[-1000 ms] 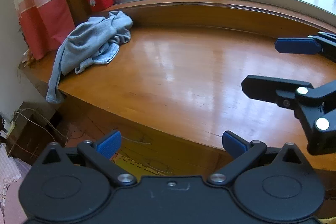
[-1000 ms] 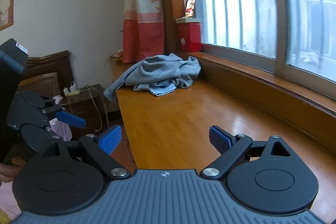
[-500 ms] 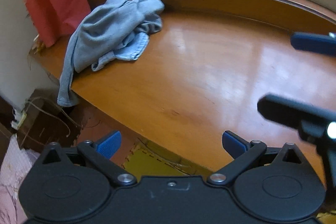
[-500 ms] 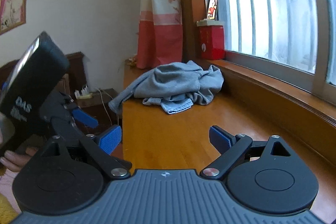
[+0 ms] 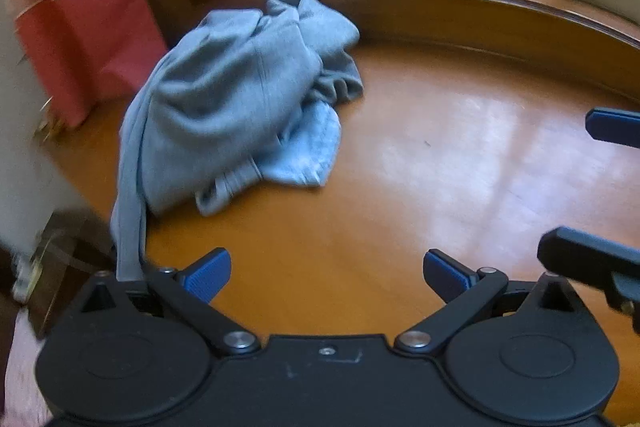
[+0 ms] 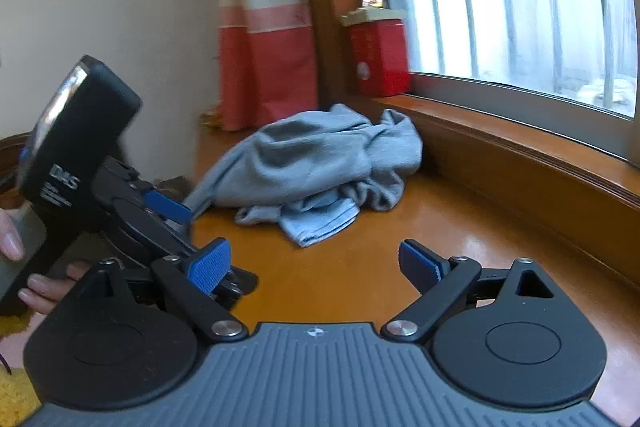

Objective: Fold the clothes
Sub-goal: 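Lower both open grippers onto the grey sweatshirt bundle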

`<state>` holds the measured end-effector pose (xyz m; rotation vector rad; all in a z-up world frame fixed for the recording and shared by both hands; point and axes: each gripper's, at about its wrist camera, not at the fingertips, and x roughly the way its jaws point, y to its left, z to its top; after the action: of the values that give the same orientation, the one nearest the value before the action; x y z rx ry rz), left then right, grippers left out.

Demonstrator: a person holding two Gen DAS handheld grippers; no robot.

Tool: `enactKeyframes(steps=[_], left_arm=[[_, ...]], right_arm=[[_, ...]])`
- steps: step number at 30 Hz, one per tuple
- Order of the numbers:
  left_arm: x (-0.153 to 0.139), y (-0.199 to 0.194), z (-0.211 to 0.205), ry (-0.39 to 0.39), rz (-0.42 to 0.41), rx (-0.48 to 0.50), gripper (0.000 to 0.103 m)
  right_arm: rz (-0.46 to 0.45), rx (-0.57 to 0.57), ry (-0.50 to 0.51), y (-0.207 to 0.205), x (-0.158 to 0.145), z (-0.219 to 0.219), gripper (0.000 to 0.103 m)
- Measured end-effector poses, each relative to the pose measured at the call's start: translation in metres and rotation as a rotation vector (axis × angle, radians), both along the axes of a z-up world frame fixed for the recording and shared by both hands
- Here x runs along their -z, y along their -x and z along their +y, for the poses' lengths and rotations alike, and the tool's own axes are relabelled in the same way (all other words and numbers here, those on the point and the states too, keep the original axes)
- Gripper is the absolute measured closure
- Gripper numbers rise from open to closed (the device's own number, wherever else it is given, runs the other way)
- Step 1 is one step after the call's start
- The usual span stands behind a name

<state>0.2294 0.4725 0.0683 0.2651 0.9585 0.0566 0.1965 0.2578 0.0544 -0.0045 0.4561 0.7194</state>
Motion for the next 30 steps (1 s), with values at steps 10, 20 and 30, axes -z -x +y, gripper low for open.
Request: enactKeyframes(steps=[10, 20, 30], left_arm=[[-0.01, -0.076, 0.127, -0.014, -0.024, 0.045, 0.0], [-0.006, -0.125, 0.199, 0.013, -0.013, -0.014, 0.0], [0.004, -0.138, 0.215, 0.092, 0.022, -0.002, 0.0]], right_arm=[[-0.009, 0.117, 0.057, -0.063, -0.018, 0.133, 0.01], [0.068, 0.123, 0.05, -0.15, -0.021, 0.223, 0.01], [0.135, 0.124, 0.179, -0.203, 0.004, 0.279, 0.026]])
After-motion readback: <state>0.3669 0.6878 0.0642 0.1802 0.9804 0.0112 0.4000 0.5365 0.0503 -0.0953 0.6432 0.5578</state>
